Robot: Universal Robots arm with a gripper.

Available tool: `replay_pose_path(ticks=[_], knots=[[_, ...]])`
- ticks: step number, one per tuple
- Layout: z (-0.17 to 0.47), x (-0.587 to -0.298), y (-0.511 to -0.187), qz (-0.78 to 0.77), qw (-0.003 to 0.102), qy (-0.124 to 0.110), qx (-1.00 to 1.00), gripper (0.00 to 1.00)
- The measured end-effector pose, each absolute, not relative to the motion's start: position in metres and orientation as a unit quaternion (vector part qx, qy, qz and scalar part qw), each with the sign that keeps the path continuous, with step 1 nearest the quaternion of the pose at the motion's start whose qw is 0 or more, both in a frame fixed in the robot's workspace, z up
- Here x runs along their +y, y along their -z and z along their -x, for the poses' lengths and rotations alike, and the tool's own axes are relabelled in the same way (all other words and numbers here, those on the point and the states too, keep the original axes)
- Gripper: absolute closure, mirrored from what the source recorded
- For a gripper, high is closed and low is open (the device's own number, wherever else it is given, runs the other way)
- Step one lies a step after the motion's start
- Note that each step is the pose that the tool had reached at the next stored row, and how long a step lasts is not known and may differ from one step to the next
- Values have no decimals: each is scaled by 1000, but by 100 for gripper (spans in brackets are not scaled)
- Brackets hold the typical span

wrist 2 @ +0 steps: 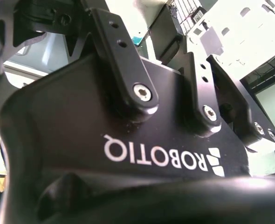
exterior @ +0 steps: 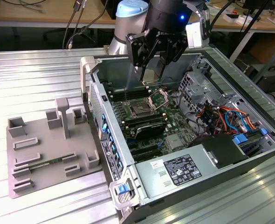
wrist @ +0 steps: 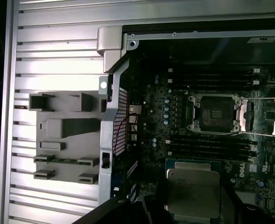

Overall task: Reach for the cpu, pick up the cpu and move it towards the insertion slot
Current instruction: 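Pick up the cpu and move it towards the insertion slot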

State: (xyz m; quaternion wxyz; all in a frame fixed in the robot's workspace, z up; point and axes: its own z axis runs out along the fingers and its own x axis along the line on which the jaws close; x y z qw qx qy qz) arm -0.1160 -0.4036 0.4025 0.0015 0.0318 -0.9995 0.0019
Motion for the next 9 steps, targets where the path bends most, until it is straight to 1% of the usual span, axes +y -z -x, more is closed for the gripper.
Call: replay_pose_path(ticks=[9], knots=[[111,-403,-401,-32,1,-2,-999,46]])
